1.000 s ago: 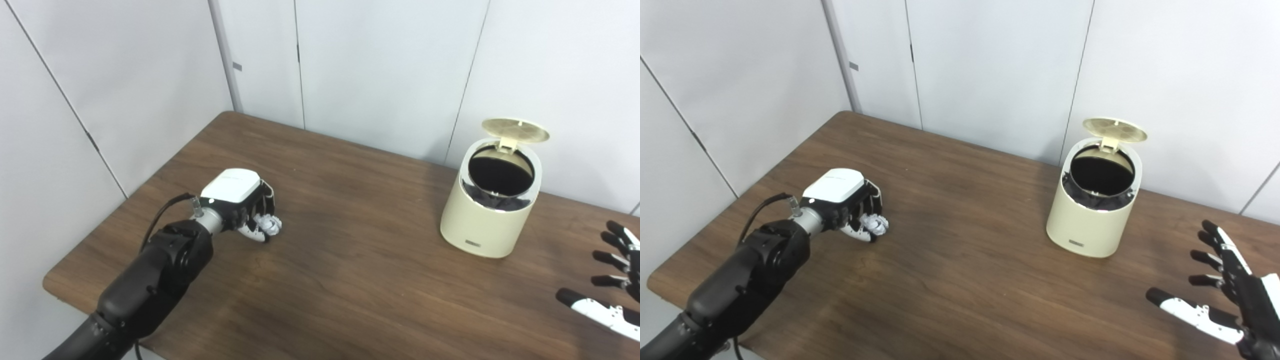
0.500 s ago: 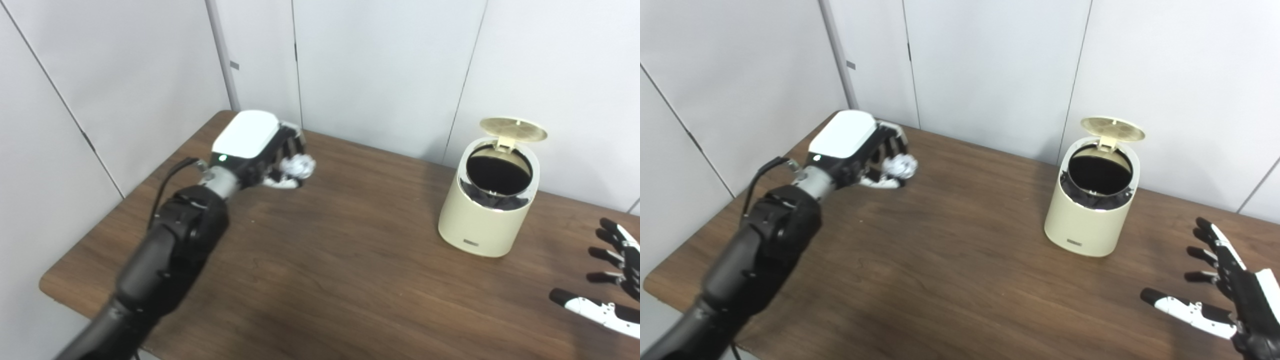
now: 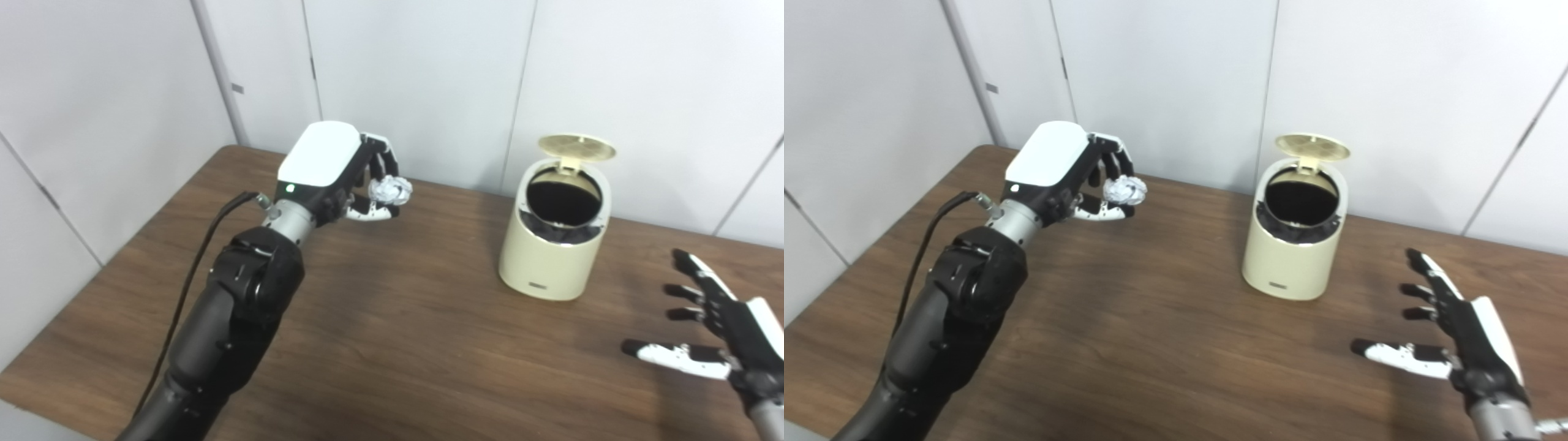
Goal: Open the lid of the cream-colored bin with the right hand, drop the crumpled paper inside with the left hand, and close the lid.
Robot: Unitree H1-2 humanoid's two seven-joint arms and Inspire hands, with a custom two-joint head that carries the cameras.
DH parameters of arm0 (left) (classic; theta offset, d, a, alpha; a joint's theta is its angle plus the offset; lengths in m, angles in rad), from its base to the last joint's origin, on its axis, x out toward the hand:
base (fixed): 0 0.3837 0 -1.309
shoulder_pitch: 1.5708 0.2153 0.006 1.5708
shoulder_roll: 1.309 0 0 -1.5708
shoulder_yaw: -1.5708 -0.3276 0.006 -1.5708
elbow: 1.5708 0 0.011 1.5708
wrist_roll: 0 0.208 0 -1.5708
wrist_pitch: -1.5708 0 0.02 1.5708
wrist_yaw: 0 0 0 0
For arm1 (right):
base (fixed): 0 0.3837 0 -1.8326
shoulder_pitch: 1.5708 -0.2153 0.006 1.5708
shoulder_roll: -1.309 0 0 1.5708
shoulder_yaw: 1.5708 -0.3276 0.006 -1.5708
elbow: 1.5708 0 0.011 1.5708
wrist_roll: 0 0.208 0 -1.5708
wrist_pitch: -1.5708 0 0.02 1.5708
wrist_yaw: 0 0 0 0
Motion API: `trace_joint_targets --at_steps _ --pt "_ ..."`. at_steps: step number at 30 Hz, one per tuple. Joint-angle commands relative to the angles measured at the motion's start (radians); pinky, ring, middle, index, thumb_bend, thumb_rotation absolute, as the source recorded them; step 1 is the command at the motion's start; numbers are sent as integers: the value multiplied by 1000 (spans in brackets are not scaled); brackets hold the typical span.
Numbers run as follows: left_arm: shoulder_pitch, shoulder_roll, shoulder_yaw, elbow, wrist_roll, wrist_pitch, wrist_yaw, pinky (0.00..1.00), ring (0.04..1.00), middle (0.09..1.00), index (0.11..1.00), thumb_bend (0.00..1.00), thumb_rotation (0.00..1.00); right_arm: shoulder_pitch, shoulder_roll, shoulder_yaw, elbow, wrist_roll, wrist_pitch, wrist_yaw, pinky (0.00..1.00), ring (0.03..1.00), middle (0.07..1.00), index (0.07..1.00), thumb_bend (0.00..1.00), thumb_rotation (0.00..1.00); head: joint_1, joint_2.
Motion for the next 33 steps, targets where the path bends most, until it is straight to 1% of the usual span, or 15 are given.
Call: trace_joint_targets --at_steps 1,3,4,6,7,9,10,11,14,17,20,25,28,33 --pt "-61 8 5 6 -9 -28 36 347 387 495 504 501 0 -23 -7 -2 -6 -8 -62 -24 595 786 908 904 836 180 -17 -6" --pt "-88 -8 -13 33 3 -45 47 347 387 497 503 501 0 -18 -6 0 17 -1 -97 -30 602 790 909 905 833 186 -46 -16" --pt "-97 -13 -19 42 6 -48 49 345 384 493 506 501 0 -17 -4 0 25 2 -110 -31 608 796 914 908 833 196 -49 -17" --pt "-120 -22 -35 71 -4 -72 62 345 384 492 507 501 0 -12 -2 4 41 -4 -125 -35 615 802 920 911 835 219 -77 -29" --pt "-127 -25 -39 81 -7 -81 68 340 380 488 509 500 0 -11 -1 6 45 -9 -129 -37 620 802 920 913 836 234 -80 -31" --pt "-141 -39 -50 106 -10 -97 87 337 377 485 511 500 0 -7 1 15 58 -30 -148 -48 616 794 913 911 838 260 -108 -47" --pt "-144 -43 -53 114 -10 -103 94 336 376 484 512 500 0 -6 2 19 62 -37 -154 -53 629 795 903 906 841 281 -111 -49" --pt "-147 -48 -56 123 -10 -108 101 336 375 484 513 500 0 -5 4 22 65 -44 -157 -58 633 795 900 905 843 288 -129 -59" --pt "-158 -70 -64 148 -10 -119 123 329 372 480 515 500 0 0 14 27 77 -51 -169 -68 690 823 898 905 842 307 -158 -74" --pt "-172 -101 -73 168 -11 -119 143 329 371 484 513 500 0 2 23 38 79 -74 -160 -73 709 845 901 907 844 311 -177 -90" --pt "-188 -124 -85 191 -9 -120 157 339 376 491 511 500 0 3 31 46 89 -84 -170 -77 700 839 895 904 834 300 -189 -106" --pt "-207 -161 -98 231 -34 -126 179 324 364 481 518 498 0 5 41 49 102 -91 -180 -84 683 827 896 908 830 291 -209 -129" --pt "-212 -172 -102 259 -52 -147 208 342 374 481 516 499 0 7 46 51 107 -100 -187 -90 674 821 895 905 829 286 -219 -139" --pt "-223 -192 -117 289 -48 -148 229 339 376 482 513 500 0 12 52 55 116 -111 -190 -100 651 803 895 904 833 284 -233 -154"
